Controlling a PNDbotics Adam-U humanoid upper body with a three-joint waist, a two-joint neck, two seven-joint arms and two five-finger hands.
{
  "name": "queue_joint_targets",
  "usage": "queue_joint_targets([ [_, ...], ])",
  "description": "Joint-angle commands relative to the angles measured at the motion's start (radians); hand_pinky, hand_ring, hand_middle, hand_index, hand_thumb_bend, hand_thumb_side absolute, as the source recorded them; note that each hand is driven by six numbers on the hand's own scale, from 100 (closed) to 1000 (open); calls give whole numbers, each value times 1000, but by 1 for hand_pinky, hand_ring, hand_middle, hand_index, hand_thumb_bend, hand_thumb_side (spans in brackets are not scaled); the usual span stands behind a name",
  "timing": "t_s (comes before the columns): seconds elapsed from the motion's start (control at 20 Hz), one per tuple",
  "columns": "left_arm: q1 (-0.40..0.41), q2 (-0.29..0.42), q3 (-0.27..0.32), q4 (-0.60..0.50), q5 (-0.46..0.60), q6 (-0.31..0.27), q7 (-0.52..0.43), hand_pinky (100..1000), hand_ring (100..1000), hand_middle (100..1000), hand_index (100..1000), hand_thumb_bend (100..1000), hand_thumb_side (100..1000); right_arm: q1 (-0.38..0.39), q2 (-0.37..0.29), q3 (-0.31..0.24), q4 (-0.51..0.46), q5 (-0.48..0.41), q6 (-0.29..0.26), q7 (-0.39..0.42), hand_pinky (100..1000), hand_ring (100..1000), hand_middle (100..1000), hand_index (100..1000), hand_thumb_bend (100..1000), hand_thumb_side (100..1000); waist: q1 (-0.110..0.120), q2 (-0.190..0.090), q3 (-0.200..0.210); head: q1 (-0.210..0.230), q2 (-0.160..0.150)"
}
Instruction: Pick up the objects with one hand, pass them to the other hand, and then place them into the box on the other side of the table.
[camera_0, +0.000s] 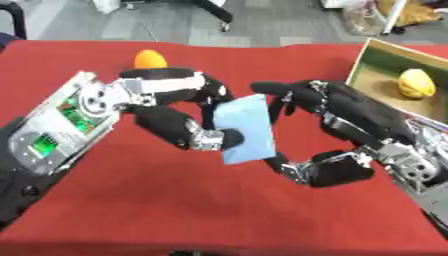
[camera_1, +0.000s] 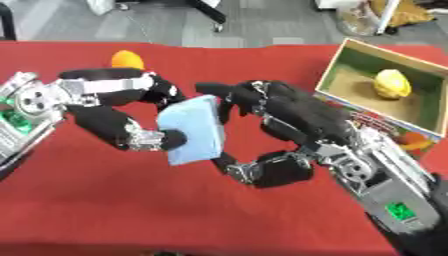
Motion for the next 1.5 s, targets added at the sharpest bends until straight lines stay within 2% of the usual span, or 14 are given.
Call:
queue_joint_targets([
  [0.05, -20, 6, 23, -3, 6, 1, 12, 824, 498, 457, 581, 152, 552, -15, -9, 1, -21, -12, -4, 8, 541, 676, 537, 988, 222, 323, -4, -11, 1, 1, -3],
  [0.15, -21, 7, 24, -7, 10, 2, 12, 824, 498, 457, 581, 152, 551, -16, -9, 1, -21, -16, -5, 10, 542, 676, 539, 966, 222, 315, -4, -11, 2, 2, -3],
  [0.25, -22, 6, 24, -7, 11, 4, 12, 825, 498, 457, 581, 152, 553, -16, -9, 1, -21, -18, -7, 12, 543, 679, 546, 893, 208, 319, -4, -11, 2, 1, -3],
  [0.45, -22, 5, 19, -7, 15, 5, 8, 825, 499, 458, 582, 153, 557, -14, -10, 0, -21, -26, -5, 3, 537, 676, 547, 691, 175, 318, -5, -11, 3, 2, -3],
  [0.5, -22, 5, 18, -8, 16, 5, 6, 825, 499, 458, 583, 152, 557, -13, -10, 0, -21, -29, -3, -4, 536, 676, 546, 682, 174, 319, -5, -11, 3, 2, -3],
  [0.6, -23, 5, 16, -10, 18, 6, 3, 826, 500, 459, 584, 151, 558, -13, -11, -1, -21, -30, 0, -17, 532, 669, 543, 585, 133, 311, -5, -12, 3, 2, -3],
  [0.65, -23, 5, 16, -10, 18, 6, 1, 827, 500, 459, 584, 150, 559, -13, -11, -1, -21, -29, 3, -24, 530, 667, 539, 577, 153, 317, -5, -12, 3, 2, -3],
  [0.95, -22, 7, 14, -18, 27, 7, -6, 830, 508, 468, 594, 156, 570, -10, -11, -5, -21, -12, 15, -78, 522, 657, 526, 536, 124, 287, -6, -12, 4, 3, -3],
  [1.1, -20, 9, 12, -19, 30, 7, -10, 836, 527, 494, 623, 196, 623, -8, -11, -8, -21, -8, 19, -105, 523, 657, 525, 532, 108, 277, -6, -12, 4, 3, -3],
  [1.25, -19, 10, 12, -18, 33, 6, -10, 836, 527, 494, 623, 196, 623, -6, -12, -8, -21, -6, 20, -114, 523, 657, 525, 532, 108, 277, -6, -12, 4, 3, -3],
  [1.3, -18, 11, 14, -17, 35, 6, -7, 858, 583, 557, 695, 308, 769, -6, -13, -10, -21, -7, 20, -117, 523, 656, 519, 524, 102, 266, -6, -13, 4, 3, -3],
  [1.5, -12, 21, 31, -14, 50, -3, 23, 891, 634, 647, 776, 403, 881, -4, -19, -22, -21, -13, 17, -135, 523, 653, 516, 520, 103, 256, -5, -14, 2, 4, -3],
])
